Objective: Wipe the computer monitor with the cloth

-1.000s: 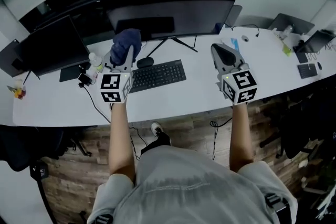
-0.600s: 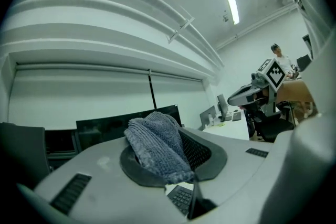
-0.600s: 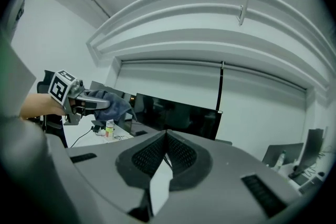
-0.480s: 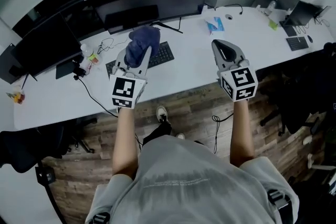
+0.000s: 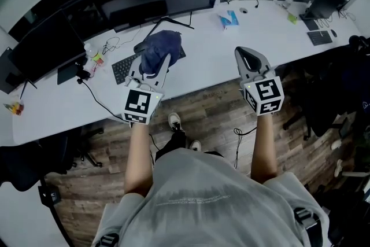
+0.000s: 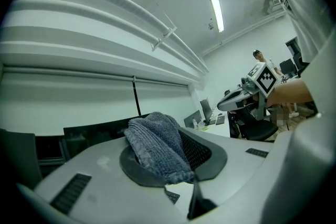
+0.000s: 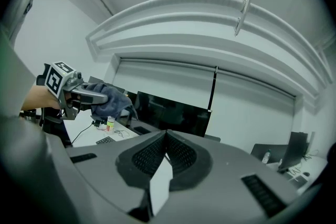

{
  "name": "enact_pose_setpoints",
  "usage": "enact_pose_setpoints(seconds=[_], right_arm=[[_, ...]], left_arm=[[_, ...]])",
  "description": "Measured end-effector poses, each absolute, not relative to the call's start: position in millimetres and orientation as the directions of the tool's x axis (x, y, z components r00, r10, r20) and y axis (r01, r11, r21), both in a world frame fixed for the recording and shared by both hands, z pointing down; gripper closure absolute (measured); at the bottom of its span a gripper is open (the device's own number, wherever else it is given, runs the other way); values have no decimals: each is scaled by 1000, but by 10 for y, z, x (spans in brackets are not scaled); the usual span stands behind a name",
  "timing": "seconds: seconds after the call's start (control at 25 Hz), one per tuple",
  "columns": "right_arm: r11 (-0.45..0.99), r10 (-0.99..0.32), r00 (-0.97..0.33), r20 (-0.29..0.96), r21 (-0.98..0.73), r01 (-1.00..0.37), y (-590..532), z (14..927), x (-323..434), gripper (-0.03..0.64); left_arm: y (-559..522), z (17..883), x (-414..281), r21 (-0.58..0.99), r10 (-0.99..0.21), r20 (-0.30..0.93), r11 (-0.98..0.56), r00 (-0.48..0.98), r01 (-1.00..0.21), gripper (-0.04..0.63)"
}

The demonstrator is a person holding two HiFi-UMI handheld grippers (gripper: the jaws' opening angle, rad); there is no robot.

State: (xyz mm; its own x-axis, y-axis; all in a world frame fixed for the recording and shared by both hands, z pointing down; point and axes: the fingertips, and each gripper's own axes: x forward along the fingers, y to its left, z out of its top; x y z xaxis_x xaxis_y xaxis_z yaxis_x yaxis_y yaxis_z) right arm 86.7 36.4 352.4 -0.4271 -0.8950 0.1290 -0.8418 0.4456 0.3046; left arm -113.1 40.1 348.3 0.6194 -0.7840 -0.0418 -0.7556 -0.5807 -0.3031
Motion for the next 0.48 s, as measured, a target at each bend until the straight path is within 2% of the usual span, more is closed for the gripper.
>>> enact_pose_setpoints(seconds=[0.48], right_arm=[[409, -912, -392, 119, 326, -853, 465, 3425, 819, 615]], left_arm=[[419, 3339, -1347, -313, -801, -72, -548, 594, -776, 522]])
